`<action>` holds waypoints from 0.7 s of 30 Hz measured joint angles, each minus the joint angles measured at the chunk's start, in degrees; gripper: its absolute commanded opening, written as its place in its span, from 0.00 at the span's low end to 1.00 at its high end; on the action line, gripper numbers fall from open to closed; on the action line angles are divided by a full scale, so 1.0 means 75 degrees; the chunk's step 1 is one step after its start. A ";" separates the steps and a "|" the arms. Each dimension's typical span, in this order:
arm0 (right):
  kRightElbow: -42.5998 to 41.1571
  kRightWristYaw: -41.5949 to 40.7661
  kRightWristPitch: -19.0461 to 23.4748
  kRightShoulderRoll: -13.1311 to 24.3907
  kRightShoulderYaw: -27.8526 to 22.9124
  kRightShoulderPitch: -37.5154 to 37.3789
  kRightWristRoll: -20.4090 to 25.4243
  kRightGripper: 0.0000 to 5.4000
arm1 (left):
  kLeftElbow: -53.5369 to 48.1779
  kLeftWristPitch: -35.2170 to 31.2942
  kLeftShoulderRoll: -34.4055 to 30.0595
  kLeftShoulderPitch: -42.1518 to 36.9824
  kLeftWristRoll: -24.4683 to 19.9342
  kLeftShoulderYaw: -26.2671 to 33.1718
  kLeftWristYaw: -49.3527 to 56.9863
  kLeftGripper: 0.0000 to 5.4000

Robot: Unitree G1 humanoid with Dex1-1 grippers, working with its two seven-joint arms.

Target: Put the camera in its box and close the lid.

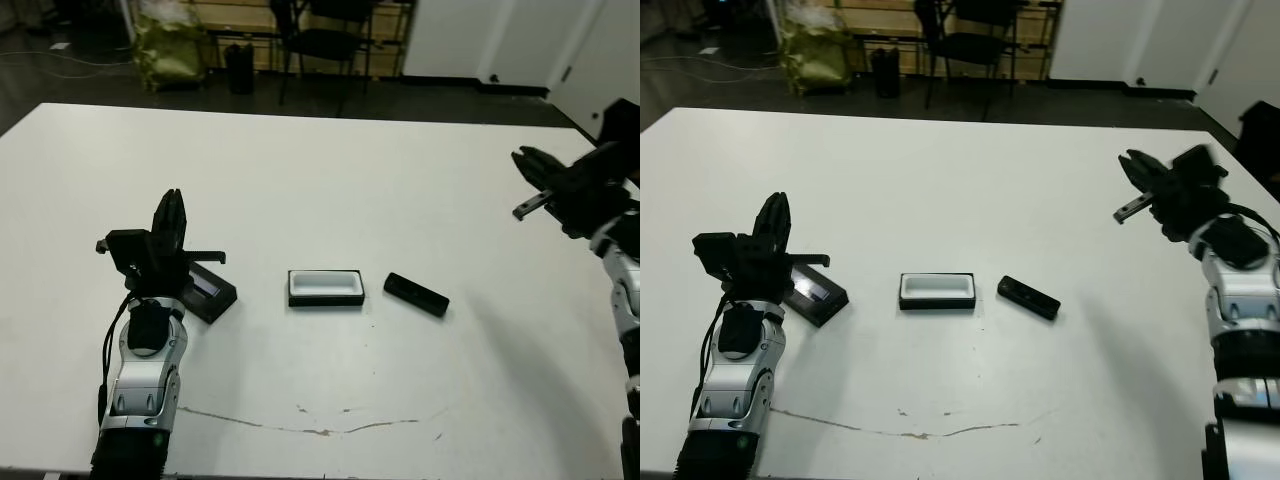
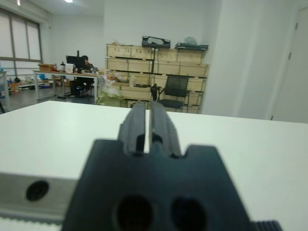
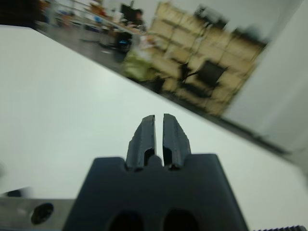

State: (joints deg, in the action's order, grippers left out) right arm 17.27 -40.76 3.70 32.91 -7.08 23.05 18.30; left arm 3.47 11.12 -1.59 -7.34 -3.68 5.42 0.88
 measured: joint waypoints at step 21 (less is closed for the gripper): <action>0.3392 -0.4730 -0.1955 0.0070 0.0850 0.0673 -0.0612 0.44 | -0.0049 -0.0121 0.0003 0.0007 0.0003 -0.0022 -0.0014 0.00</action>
State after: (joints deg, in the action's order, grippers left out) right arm 42.71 -76.23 -10.96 33.43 -0.71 28.10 13.71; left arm 3.11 10.22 -1.57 -7.28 -3.66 5.25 0.78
